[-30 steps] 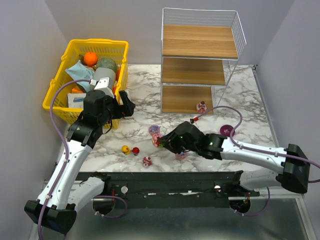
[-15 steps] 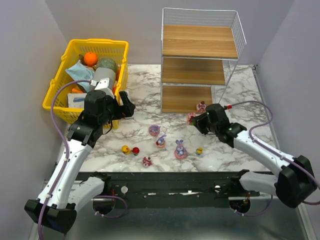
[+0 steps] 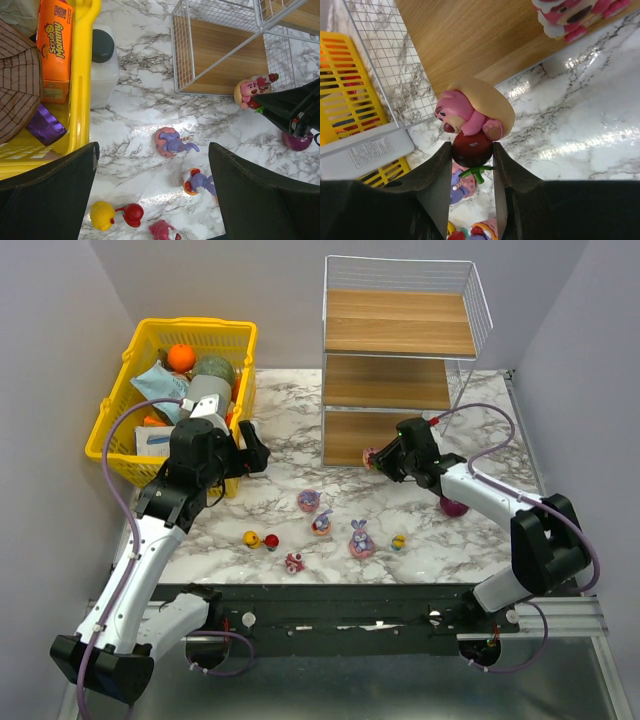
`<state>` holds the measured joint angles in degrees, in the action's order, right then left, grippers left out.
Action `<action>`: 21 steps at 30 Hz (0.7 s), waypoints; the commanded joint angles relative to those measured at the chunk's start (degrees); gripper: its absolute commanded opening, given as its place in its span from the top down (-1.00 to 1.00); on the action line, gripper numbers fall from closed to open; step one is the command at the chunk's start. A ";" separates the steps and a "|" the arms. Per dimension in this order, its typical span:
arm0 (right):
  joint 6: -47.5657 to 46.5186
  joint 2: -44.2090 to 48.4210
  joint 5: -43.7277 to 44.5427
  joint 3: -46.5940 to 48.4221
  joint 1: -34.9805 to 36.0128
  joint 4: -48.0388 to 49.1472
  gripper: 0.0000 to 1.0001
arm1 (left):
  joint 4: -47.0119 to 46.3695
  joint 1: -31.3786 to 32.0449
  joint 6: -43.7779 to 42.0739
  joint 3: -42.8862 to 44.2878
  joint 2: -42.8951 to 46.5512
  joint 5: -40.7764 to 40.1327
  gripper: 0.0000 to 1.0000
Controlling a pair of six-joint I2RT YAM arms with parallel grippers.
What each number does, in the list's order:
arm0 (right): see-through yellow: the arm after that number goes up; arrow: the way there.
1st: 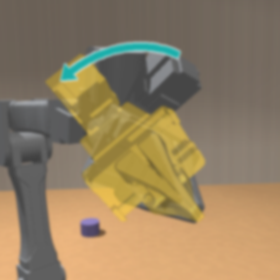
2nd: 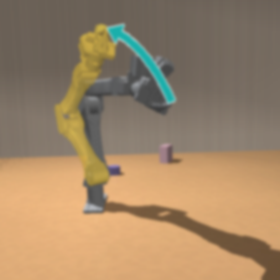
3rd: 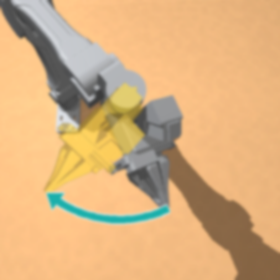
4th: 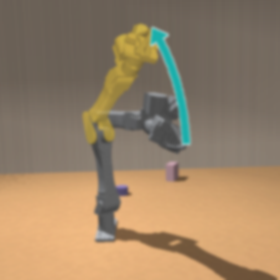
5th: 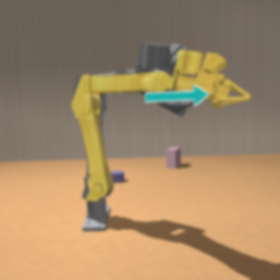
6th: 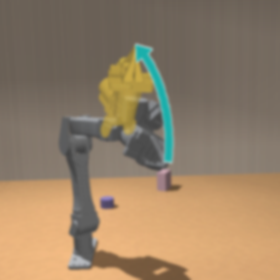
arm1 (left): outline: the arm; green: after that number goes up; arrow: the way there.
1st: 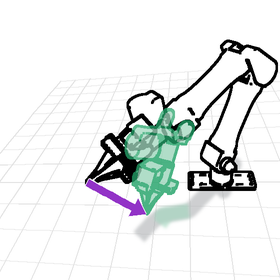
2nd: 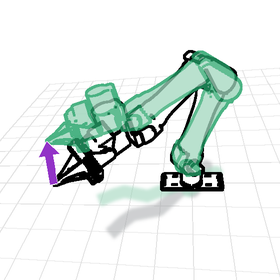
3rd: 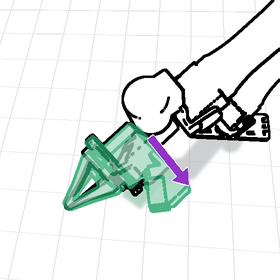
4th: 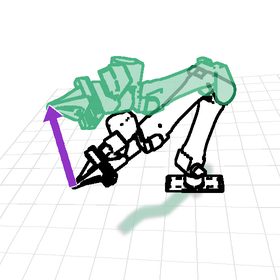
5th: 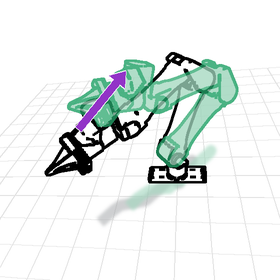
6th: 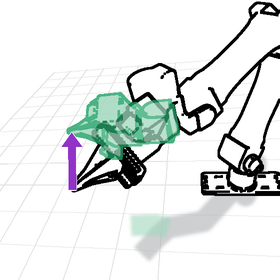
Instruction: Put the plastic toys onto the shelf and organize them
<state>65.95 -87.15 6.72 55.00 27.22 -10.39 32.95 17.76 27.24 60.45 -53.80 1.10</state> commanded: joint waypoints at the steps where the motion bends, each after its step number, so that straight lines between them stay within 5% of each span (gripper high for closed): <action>1: 2.15 -2.31 -1.18 0.64 -1.20 2.39 0.78 | 1.06 0.08 -0.96 2.13 -0.60 -2.33 -0.98; 21: 11.22 -9.88 -8.57 -2.18 -6.04 12.77 0.78 | 1.15 0.00 -1.84 3.80 -3.77 -2.25 -0.98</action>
<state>75.77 -95.48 0.67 53.23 22.00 -0.84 33.19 17.76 26.72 61.80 -57.10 0.43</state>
